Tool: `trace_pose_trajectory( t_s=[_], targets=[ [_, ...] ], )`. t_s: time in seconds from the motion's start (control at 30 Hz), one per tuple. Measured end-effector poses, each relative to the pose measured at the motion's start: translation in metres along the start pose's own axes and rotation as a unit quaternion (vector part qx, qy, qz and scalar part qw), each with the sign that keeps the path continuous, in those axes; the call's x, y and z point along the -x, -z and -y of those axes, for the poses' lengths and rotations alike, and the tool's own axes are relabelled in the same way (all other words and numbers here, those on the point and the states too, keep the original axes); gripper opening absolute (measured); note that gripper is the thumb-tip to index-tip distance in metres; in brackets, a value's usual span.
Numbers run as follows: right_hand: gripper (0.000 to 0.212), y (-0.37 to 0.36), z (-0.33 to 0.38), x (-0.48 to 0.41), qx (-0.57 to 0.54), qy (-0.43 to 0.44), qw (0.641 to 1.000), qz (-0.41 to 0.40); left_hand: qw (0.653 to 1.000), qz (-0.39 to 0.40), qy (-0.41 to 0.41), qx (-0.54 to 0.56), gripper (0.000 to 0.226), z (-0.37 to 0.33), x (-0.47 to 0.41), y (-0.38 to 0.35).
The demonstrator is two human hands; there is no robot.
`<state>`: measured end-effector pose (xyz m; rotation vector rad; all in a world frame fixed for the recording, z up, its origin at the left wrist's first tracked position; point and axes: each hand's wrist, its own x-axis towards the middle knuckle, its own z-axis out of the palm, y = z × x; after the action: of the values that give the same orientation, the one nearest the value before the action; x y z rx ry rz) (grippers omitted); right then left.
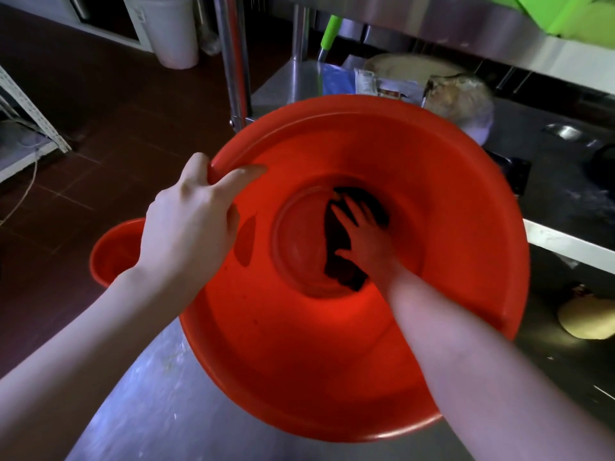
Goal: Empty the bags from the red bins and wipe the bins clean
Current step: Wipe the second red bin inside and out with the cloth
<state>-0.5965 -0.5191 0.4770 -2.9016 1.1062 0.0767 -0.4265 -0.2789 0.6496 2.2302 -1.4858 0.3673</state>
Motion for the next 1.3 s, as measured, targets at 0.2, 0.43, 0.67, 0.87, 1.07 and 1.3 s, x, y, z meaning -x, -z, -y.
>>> trace_pose_trajectory(
  t_s=[0.2, 0.43, 0.67, 0.87, 1.07, 1.3],
  targets=[
    [0.063, -0.028, 0.021, 0.046, 0.024, -0.056, 0.998, 0.028, 1.000, -0.003, 0.005, 0.006, 0.057, -0.007, 0.002, 0.000],
    [0.042, 0.010, 0.054, 0.051, 0.040, 0.060, 0.995, 0.064, 1.000, 0.012, 0.022, 0.011, 0.062, -0.007, 0.007, 0.006],
    [0.063, 0.120, 0.065, 0.084, -0.124, 0.119, 0.977, -0.124, 0.984, 0.100, 0.148, 0.022, 0.064, 0.000, 0.018, 0.019],
    [0.061, 0.189, 0.054, 0.142, -0.196, 0.109, 0.934, -0.278, 0.963, 0.148, 0.218, 0.054, 0.066, 0.015, 0.033, 0.028],
    [0.058, 0.206, 0.040, 0.181, -0.218, 0.081, 0.919, -0.319, 0.914, 0.227, 0.315, 0.120, 0.067, 0.022, 0.039, 0.036],
    [0.052, 0.200, 0.025, 0.216, -0.243, 0.026, 0.900, -0.360, 0.992, 0.097, 0.082, 0.021, 0.069, 0.000, 0.097, 0.046]
  ],
)
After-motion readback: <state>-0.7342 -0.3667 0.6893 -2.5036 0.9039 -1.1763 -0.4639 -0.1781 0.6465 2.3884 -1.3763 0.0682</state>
